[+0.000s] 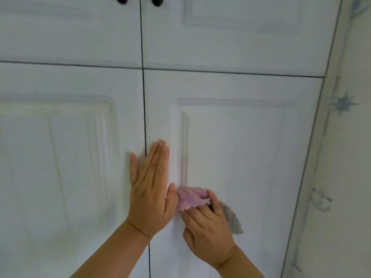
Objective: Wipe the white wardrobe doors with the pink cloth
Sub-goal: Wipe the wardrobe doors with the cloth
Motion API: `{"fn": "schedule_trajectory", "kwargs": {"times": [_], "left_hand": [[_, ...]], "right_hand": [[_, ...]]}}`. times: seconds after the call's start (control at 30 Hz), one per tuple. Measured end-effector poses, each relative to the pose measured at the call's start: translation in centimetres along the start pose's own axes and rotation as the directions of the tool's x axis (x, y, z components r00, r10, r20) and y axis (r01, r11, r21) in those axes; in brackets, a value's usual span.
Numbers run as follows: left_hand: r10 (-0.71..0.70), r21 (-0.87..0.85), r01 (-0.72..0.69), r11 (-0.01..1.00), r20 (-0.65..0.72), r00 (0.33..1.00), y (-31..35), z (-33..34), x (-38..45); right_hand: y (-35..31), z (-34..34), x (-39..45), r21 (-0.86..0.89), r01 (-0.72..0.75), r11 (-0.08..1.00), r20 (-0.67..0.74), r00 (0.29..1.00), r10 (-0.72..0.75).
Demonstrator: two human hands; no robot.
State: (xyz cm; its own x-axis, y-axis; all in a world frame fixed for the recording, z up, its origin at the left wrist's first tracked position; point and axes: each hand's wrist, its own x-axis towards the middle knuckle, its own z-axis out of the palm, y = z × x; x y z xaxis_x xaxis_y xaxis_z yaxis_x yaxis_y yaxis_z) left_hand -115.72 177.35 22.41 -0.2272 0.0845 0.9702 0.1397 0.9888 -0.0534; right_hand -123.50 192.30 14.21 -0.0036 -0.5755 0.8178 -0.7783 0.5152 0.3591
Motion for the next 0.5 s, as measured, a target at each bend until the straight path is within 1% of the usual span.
{"fn": "schedule_trajectory", "kwargs": {"times": [0.07,0.13,0.2,0.23,0.27,0.37,0.43,0.5], "left_hand": [[-0.016,0.013,0.016,1.000,-0.014,1.000,-0.3,0.1,-0.9],[-0.003,0.030,0.005,1.000,-0.063,0.998,-0.2,0.3,-1.3],[-0.006,0.017,0.007,1.000,-0.083,0.997,0.2,0.7,-0.9],[0.005,0.013,-0.003,1.000,-0.125,0.992,0.2,1.1,-0.9],[-0.016,-0.025,0.012,1.000,-0.153,0.988,0.6,1.6,-1.2],[-0.065,-0.222,-0.003,0.975,-0.299,0.952,0.5,2.5,-0.9],[-0.076,-0.312,-0.055,0.949,-0.393,0.916,0.2,2.5,-0.8],[-0.103,-0.374,-0.084,0.924,-0.454,0.885,-0.2,2.2,-0.6]], "right_hand": [[1.3,-1.3,3.2,-0.019,-0.021,1.000,-0.035,0.999,0.021],[2.9,-3.3,9.1,-0.047,-0.098,0.994,-0.171,0.981,0.088],[4.1,-5.0,14.7,-0.052,-0.184,0.981,-0.239,0.957,0.167],[4.2,-5.3,16.5,-0.072,-0.193,0.979,-0.272,0.948,0.167],[4.3,-5.4,17.4,-0.084,-0.206,0.975,-0.282,0.943,0.175],[4.4,-4.8,18.9,-0.138,-0.187,0.973,-0.301,0.944,0.139],[4.4,-4.5,19.6,-0.163,-0.107,0.981,-0.302,0.952,0.054],[4.1,-4.6,20.5,-0.158,-0.029,0.987,-0.314,0.949,-0.022]]}}
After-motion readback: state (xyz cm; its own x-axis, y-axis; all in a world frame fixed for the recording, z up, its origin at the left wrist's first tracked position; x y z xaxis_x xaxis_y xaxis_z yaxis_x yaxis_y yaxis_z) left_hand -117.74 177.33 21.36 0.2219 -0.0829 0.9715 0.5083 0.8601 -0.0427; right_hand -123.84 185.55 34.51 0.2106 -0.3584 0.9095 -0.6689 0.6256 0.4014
